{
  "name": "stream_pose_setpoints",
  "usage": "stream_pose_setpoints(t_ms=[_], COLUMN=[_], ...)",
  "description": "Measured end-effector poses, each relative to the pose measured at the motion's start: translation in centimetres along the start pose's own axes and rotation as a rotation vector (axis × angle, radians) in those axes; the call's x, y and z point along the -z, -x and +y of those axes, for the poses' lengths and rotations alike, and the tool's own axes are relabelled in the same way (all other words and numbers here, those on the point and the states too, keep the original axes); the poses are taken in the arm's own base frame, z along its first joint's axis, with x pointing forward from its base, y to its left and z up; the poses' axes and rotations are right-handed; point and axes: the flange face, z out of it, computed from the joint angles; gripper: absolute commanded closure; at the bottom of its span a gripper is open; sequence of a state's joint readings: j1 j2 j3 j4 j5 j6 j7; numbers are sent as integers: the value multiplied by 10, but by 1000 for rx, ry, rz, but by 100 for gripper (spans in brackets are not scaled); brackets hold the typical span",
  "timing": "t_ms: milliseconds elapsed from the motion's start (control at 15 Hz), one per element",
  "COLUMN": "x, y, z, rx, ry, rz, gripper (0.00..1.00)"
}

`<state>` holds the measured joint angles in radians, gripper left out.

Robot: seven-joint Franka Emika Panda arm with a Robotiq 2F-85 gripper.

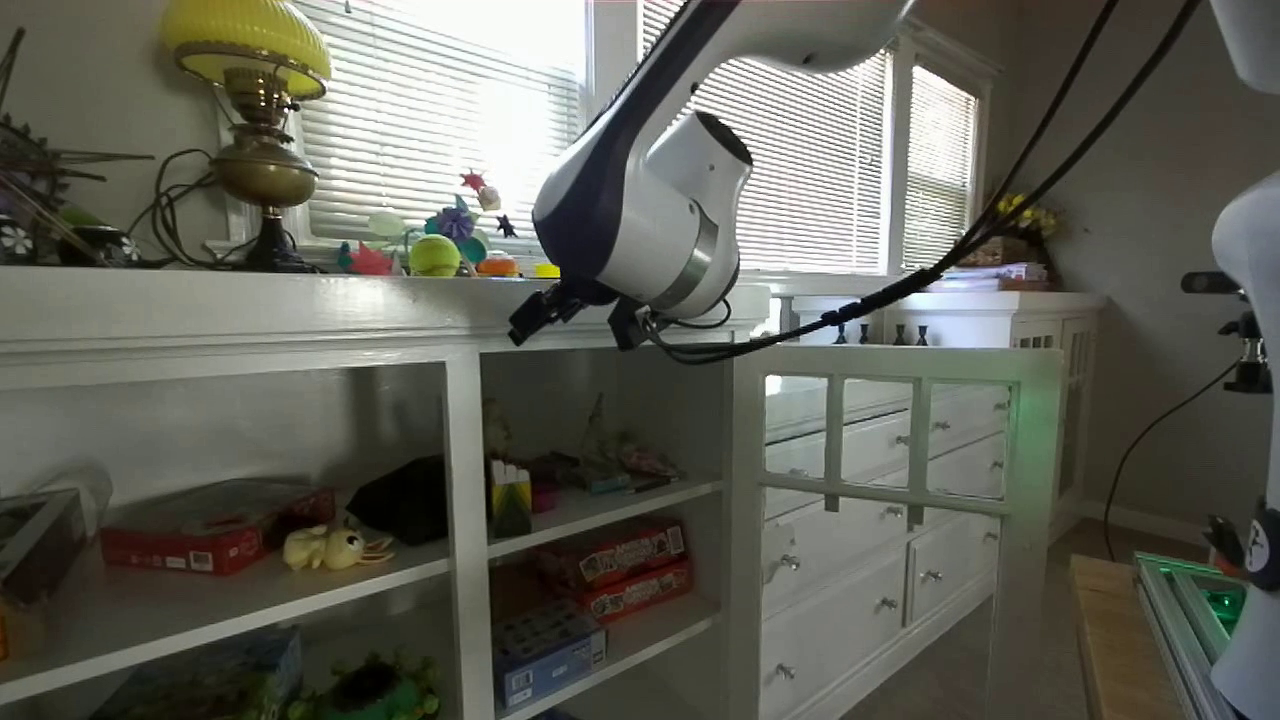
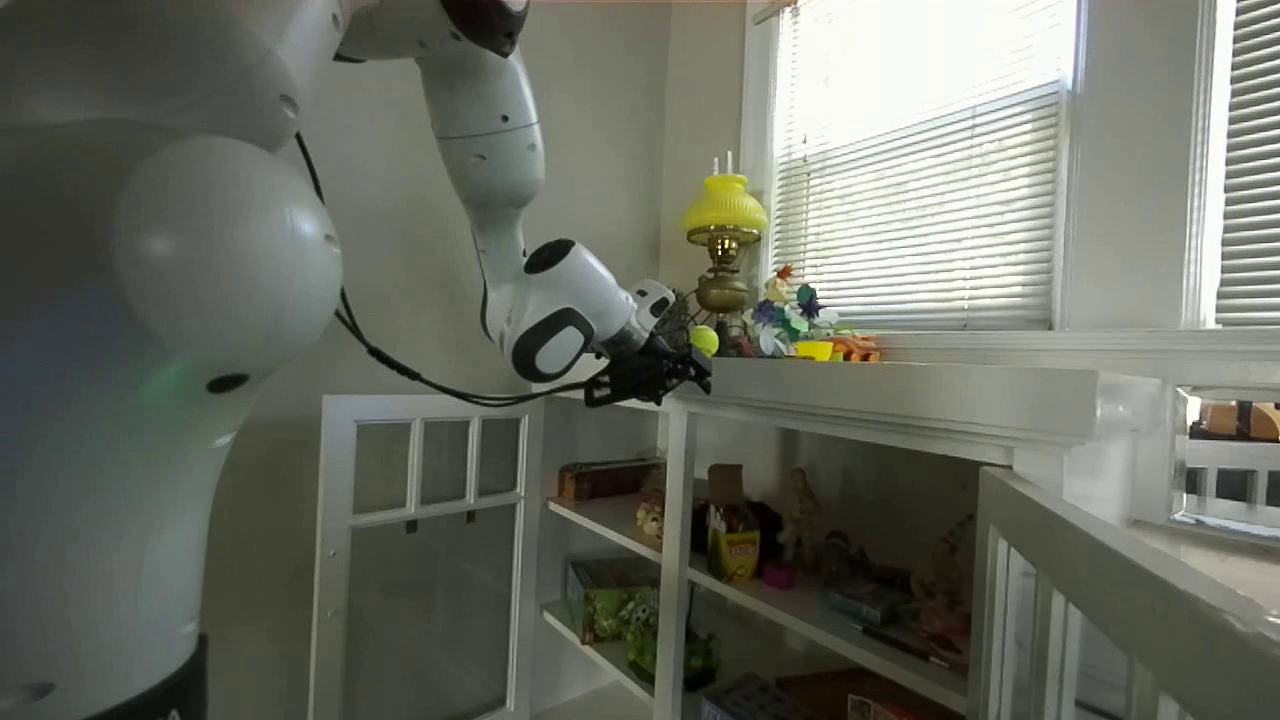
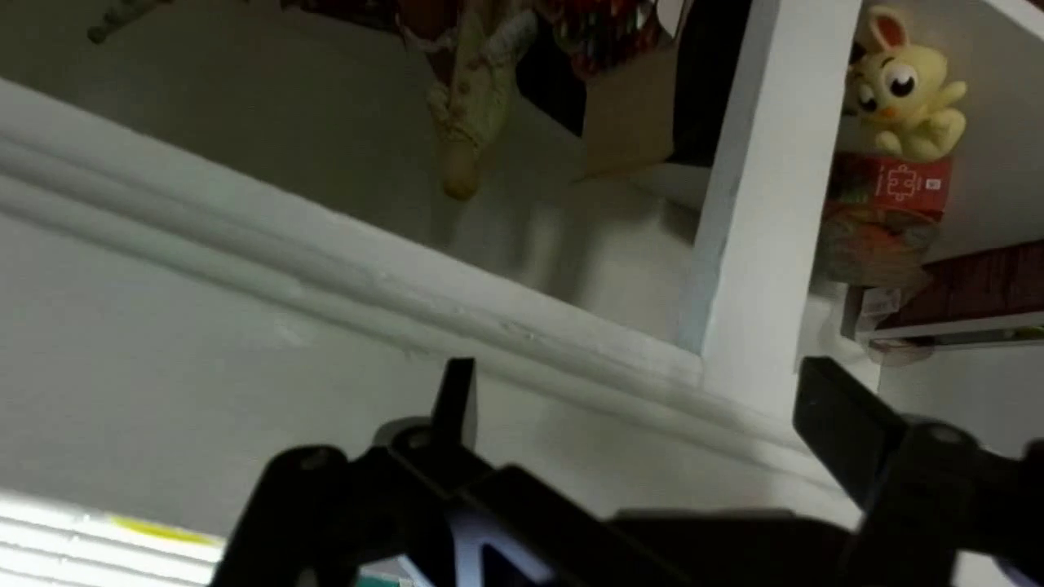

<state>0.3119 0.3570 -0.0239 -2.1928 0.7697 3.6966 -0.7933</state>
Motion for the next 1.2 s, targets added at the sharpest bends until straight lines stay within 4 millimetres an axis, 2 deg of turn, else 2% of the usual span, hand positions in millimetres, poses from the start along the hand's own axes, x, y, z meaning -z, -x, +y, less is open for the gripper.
stream_pose_setpoints(t_ms=[200, 667, 933, 1200], x=[-16, -42, -65, -90], y=[22, 58, 79, 99], z=[4, 4, 13, 31], rx=[-16, -33, -39, -63], ry=[-2, -26, -45, -27], rz=[-44, -106, -114, -125], gripper=[0, 0, 0, 0])
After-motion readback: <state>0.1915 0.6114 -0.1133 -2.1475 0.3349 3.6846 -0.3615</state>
